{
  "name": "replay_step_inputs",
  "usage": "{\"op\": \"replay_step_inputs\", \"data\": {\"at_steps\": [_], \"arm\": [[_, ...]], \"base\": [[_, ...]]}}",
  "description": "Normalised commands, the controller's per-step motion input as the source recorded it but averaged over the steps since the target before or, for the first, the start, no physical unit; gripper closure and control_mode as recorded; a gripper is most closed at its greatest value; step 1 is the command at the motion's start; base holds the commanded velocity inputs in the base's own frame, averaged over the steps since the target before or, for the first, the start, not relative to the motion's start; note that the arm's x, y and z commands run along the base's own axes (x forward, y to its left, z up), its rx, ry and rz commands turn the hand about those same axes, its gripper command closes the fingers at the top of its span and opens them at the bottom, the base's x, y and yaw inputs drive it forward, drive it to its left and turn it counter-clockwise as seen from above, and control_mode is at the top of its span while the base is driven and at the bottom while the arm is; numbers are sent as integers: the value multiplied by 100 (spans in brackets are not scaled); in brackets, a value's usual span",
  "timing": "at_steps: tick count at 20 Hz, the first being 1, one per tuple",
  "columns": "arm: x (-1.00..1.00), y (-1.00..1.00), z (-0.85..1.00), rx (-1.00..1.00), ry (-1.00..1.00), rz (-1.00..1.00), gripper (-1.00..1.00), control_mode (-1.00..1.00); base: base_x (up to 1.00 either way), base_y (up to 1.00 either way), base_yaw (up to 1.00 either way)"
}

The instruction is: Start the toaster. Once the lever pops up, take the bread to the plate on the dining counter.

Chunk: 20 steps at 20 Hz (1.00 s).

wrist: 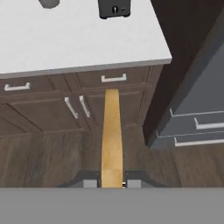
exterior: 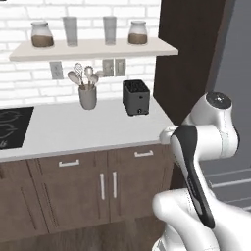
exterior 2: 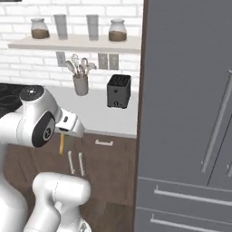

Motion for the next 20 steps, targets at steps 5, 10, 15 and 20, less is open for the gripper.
{"op": "replay_step_inputs", "data": {"at_steps": [5, 10, 15, 20], "arm": [[0, 0, 0, 0, 0, 0, 100, 100], [0, 0, 0, 0, 0, 0, 100, 100], [0, 0, 0, 0, 0, 0, 100, 100], [0, 0, 0, 0, 0, 0, 100, 100]], "base": [[-50, 10, -8], [-38, 0, -35], [-49, 0, -40], [-51, 0, -47]]}}
